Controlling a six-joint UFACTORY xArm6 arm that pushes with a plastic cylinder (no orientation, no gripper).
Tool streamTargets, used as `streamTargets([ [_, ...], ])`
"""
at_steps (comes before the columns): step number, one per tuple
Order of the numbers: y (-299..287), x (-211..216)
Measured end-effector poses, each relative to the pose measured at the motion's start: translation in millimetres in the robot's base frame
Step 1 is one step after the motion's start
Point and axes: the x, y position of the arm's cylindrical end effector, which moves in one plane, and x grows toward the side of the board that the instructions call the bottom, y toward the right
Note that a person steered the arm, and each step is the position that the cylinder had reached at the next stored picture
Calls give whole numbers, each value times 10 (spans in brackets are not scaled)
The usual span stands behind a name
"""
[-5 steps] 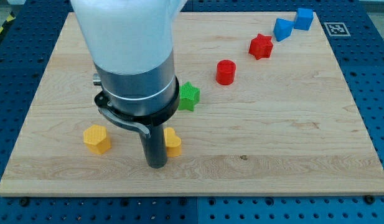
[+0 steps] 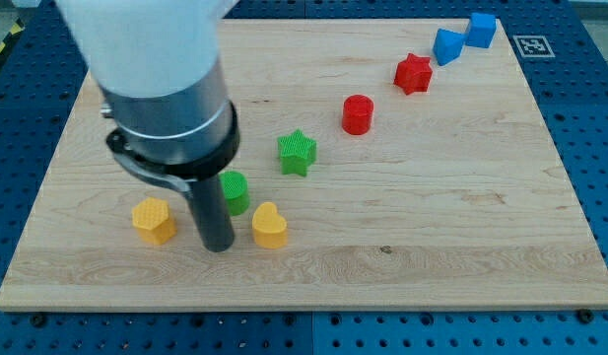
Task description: Move the yellow heart parallel to the red circle
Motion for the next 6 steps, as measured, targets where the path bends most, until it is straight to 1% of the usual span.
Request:
streamTargets([
  [2, 684, -118],
  [4, 970, -293],
  [6, 1374, -727],
])
